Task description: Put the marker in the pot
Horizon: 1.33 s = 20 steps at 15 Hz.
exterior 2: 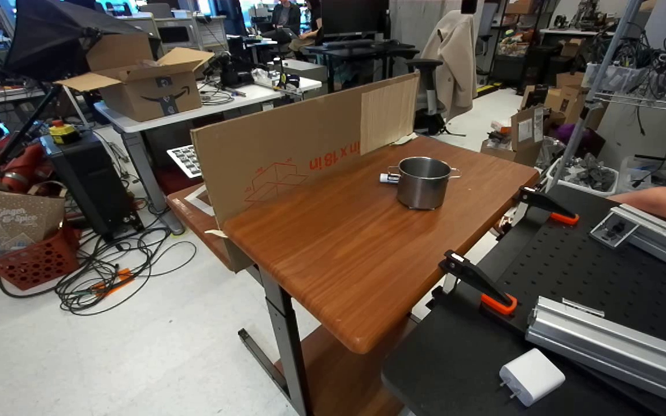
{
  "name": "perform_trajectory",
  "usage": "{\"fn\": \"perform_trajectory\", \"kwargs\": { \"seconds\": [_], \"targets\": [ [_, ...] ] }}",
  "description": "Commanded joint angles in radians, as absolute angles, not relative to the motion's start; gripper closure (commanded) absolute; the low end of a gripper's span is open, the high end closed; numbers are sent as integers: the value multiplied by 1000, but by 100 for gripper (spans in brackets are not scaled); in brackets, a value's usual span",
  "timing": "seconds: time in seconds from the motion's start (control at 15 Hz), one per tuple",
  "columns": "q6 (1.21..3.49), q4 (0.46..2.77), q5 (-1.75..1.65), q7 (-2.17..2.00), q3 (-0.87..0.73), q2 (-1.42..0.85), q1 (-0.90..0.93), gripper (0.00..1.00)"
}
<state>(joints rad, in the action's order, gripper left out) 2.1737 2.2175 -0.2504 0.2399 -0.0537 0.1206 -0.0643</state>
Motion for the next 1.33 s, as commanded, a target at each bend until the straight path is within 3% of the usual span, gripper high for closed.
{"fn": "perform_trajectory", "kwargs": {
  "seconds": [0.0, 1.27],
  "targets": [
    [2229, 2171, -181, 367, -63, 31, -48, 0],
    [2201, 1820, -34, 397, 44, -506, -49, 0]
  ]
}}
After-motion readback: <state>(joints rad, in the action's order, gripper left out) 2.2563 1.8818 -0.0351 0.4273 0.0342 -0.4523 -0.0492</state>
